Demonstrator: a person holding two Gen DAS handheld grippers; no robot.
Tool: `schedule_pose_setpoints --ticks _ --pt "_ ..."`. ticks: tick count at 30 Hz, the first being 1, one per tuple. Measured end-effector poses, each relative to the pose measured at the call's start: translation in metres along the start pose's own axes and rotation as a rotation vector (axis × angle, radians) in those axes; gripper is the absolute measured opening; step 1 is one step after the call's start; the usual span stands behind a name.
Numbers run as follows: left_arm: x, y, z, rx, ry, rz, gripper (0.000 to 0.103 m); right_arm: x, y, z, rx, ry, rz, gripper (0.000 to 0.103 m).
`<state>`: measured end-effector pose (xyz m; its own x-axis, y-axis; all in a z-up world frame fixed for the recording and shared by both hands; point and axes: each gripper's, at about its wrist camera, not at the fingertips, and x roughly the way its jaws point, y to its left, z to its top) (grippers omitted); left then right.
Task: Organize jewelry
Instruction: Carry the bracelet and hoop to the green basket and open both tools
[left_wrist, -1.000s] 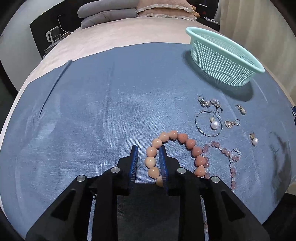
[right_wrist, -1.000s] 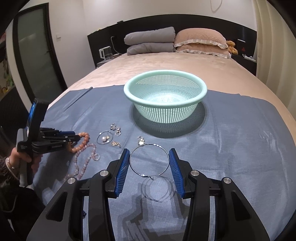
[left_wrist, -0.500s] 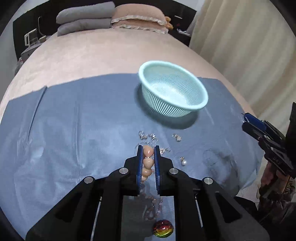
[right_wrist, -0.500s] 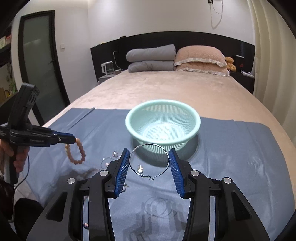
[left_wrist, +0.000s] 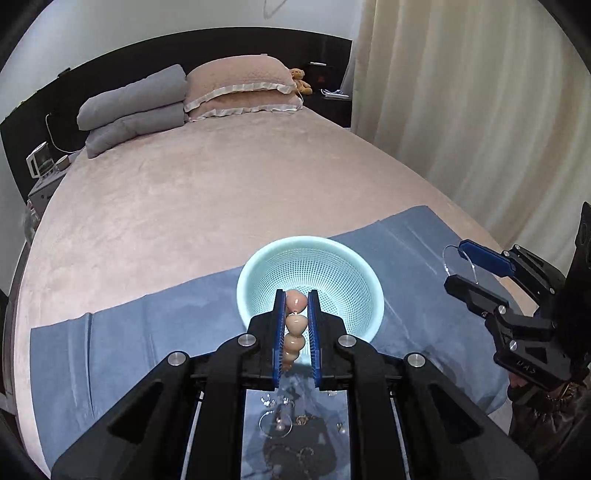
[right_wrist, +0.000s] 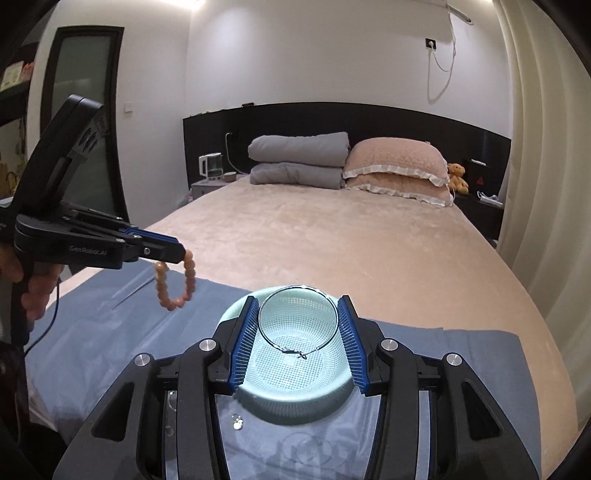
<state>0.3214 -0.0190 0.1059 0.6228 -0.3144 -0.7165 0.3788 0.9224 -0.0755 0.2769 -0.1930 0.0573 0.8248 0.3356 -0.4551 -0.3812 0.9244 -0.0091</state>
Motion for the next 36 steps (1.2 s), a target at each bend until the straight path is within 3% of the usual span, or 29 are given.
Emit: schedule_pose_setpoints --ticks 7,14,20,33,36 --pt "0.076 -0.003 0.023 0.014 0.05 -0.049 0.012 0.061 -0.017 -0.01 0.004 0.057 0.014 0.041" --pt "0.158 -0.002 0.002 0.007 0.161 -0.086 0.012 0.131 -0.027 -0.044 0.045 0.163 0.069 0.041" --pt "0.196 0.008 -0.022 -0.03 0.232 -0.091 0.012 0.163 -0.021 -0.063 0.037 0.235 0.076 0.042" --pt "0.191 0.014 -0.043 -0.004 0.241 -0.094 0.014 0.172 -0.006 -0.074 0.003 0.287 0.057 0.042" --pt "0.187 0.02 -0.039 -0.018 0.231 -0.078 0.028 0.169 -0.006 -0.074 0.004 0.287 0.045 0.046"
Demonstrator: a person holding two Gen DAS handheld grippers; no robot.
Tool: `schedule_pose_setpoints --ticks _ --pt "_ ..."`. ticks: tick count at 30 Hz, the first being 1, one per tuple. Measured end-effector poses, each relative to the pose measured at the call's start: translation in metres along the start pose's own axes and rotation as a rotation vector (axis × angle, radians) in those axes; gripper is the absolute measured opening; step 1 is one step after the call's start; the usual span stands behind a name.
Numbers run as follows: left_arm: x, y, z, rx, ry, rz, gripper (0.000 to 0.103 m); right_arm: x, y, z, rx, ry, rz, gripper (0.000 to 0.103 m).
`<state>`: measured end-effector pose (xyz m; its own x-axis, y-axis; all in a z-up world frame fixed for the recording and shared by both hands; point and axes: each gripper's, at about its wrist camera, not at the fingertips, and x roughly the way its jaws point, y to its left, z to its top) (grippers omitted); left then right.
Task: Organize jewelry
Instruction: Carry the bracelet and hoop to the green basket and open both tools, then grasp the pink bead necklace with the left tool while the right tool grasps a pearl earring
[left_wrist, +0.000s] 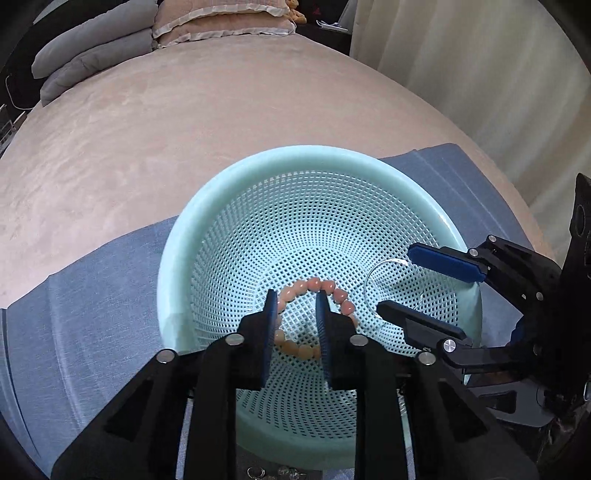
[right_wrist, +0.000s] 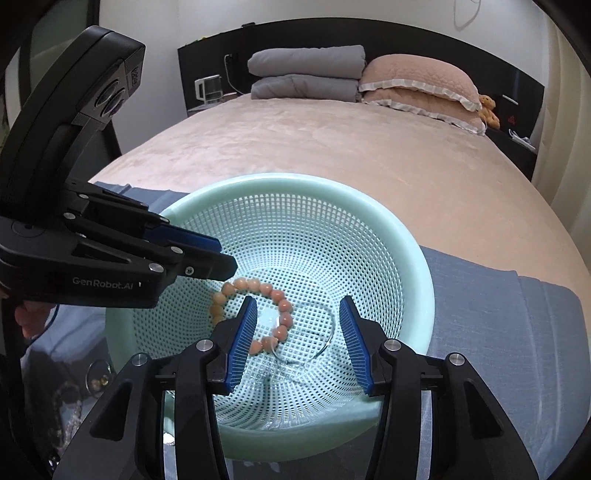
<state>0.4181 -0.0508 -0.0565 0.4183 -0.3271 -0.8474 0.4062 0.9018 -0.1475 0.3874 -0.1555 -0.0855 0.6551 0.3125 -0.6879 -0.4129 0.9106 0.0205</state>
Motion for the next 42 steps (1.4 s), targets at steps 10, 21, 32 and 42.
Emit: schedule_pose_setpoints --ticks 10,21,32,42 --pt "-0.034 0.008 -0.011 -0.019 -0.005 0.036 0.031 -0.03 0.004 0.005 0.001 -0.02 -0.022 0.05" --pt "-0.12 0.014 -0.058 -0.074 -0.035 0.097 0.041 -0.108 0.037 0.007 -0.033 -0.063 -0.016 0.049" --pt "-0.158 0.023 -0.135 -0.132 -0.065 0.115 0.059 -0.147 0.07 -0.026 -0.032 -0.061 0.022 0.049" --pt "-0.106 0.027 -0.201 -0.144 -0.026 0.017 0.065 -0.093 0.099 -0.089 -0.034 0.094 0.076 0.042"
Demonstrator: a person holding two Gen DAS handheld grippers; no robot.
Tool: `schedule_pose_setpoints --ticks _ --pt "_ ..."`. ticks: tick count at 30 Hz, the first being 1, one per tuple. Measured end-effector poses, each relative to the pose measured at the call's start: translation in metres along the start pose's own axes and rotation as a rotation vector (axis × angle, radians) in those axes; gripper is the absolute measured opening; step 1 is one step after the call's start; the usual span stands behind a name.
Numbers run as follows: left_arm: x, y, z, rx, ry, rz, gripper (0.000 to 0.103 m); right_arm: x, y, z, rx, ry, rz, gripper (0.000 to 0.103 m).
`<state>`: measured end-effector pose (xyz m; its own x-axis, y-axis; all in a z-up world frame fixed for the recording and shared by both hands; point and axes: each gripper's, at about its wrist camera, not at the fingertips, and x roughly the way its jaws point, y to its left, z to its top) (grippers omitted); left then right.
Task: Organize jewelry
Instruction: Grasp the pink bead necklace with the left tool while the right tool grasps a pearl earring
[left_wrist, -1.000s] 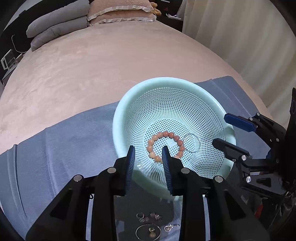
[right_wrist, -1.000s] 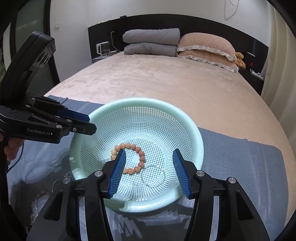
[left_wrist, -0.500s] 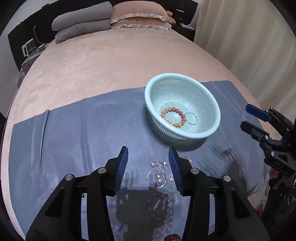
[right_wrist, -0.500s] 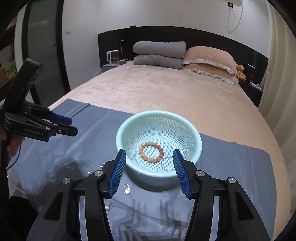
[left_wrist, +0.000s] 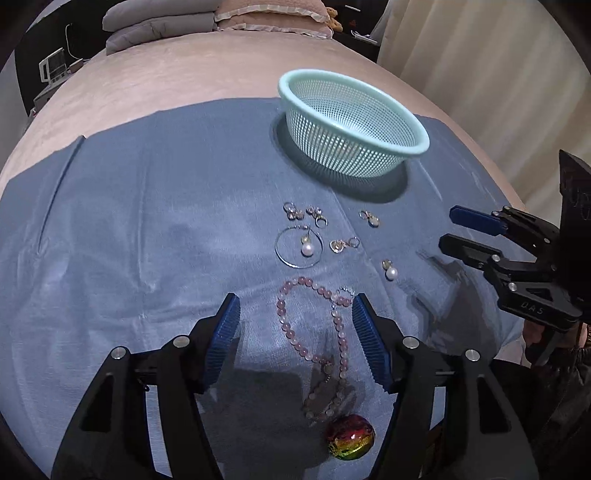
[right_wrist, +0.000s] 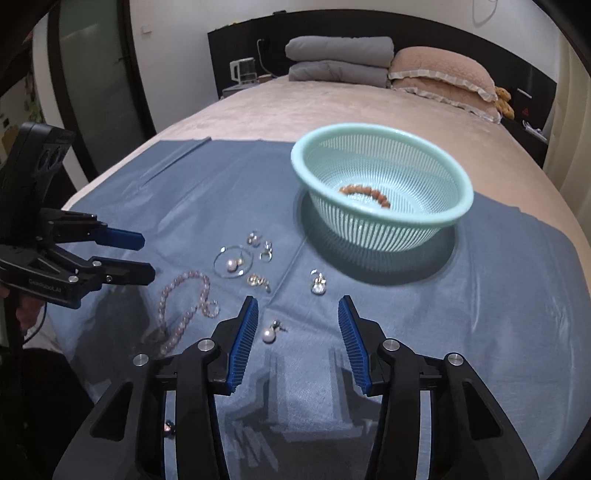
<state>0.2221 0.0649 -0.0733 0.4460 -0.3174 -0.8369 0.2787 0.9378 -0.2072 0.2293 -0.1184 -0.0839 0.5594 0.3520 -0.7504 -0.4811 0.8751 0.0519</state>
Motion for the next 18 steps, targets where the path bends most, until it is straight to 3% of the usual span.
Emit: schedule_pose_setpoints --ticks 6,10,15,18 --pt "0.028 0.008 -0.014 -0.016 0.019 0.008 0.066 0.029 0.011 -0.017 0.002 0.044 0.023 0.04" --pt "0.038 0.004 -0.021 0.022 -0.015 0.036 0.066 0.044 0.017 -0.024 -0.006 0.064 0.013 0.04" --pt "0.052 -0.017 -0.032 0.174 -0.056 0.176 0.066 0.055 0.023 -0.031 -0.02 0.064 -0.036 0.033" --pt "0.052 -0.013 -0.034 0.155 -0.074 0.161 0.062 0.057 0.025 -0.035 -0.004 0.051 -0.038 0.023"
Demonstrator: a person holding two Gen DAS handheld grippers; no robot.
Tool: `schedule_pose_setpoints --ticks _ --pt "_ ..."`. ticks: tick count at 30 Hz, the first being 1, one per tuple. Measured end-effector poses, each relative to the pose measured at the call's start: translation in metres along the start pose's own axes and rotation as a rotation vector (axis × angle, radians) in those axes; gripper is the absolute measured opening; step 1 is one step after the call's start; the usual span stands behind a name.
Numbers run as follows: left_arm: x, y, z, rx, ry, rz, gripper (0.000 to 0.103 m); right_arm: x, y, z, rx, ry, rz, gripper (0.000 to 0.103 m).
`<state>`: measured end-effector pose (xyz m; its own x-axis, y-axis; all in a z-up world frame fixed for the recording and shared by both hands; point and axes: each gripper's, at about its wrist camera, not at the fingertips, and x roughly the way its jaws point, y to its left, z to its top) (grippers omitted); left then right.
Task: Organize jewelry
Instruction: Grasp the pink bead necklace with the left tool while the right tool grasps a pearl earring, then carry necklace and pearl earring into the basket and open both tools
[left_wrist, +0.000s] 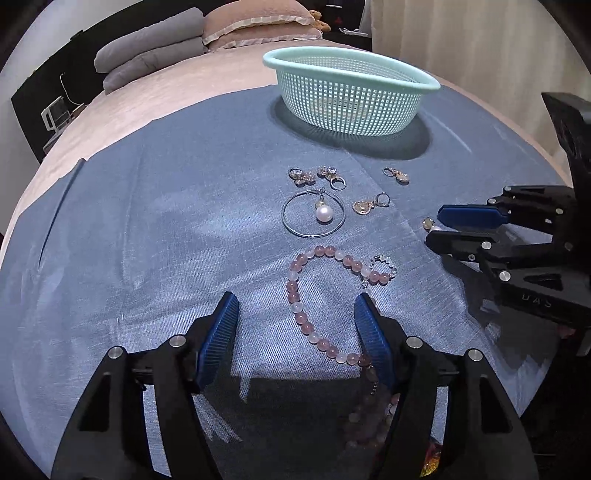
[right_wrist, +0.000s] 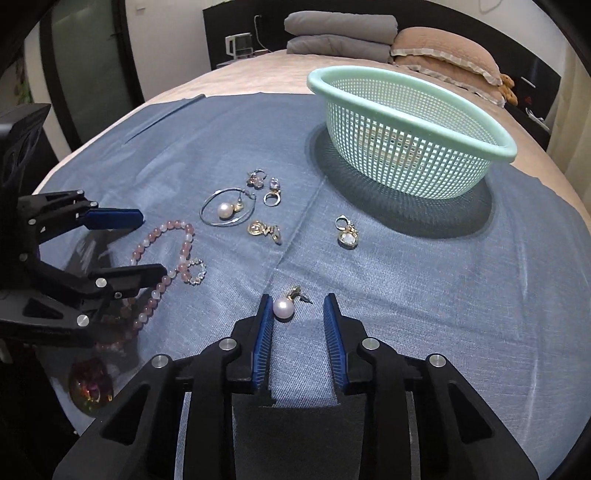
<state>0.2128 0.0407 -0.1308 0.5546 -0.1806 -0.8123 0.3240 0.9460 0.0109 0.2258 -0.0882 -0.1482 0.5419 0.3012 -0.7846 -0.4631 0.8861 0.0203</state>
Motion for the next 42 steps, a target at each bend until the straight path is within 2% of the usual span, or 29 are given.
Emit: schedule_pose_setpoints --ticks 1,2,5,12,15,19,23,26,28,38,42 --pt "0.0 0.002 -0.002 -0.008 -0.005 0.002 0.059 0.0 0.002 -0.001 -0.003 0.0 -0.001 0.015" --pt "-0.004 0.006 -0.002 -0.016 -0.01 0.0 0.052 -0.001 0.003 -0.002 -0.006 0.001 -0.001 0.011" --pt "-0.008 0.006 -0.005 -0.032 -0.017 -0.013 0.028 -0.003 0.006 -0.004 -0.018 -0.006 -0.024 0.011" --pt "-0.014 -0.004 -0.016 -0.052 -0.015 -0.001 0.006 -0.018 -0.006 -0.012 0.063 -0.002 0.024 0.011" --pt "-0.017 -0.006 -0.02 -0.059 -0.008 -0.014 0.006 -0.028 -0.009 -0.02 0.085 -0.006 0.032 0.011" --pt "-0.024 0.007 -0.021 -0.135 0.028 -0.128 0.006 -0.047 -0.016 -0.027 0.112 -0.04 0.035 0.011" --pt "-0.046 0.017 -0.017 -0.148 0.016 -0.129 0.006 -0.065 -0.025 -0.026 0.127 -0.072 0.037 0.011" --pt "-0.068 0.024 -0.009 -0.138 0.01 -0.1 0.006 -0.08 -0.034 -0.022 0.13 -0.108 0.029 0.011" --pt "-0.082 0.026 -0.001 -0.108 0.003 -0.036 0.006 -0.09 -0.041 -0.015 0.138 -0.131 0.025 0.011" --pt "-0.146 0.041 0.052 -0.088 -0.071 0.024 0.006 -0.148 -0.066 0.027 0.118 -0.256 -0.03 0.011" --pt "-0.163 0.039 0.079 -0.03 -0.089 0.045 0.006 -0.168 -0.077 0.048 0.107 -0.303 -0.053 0.011"
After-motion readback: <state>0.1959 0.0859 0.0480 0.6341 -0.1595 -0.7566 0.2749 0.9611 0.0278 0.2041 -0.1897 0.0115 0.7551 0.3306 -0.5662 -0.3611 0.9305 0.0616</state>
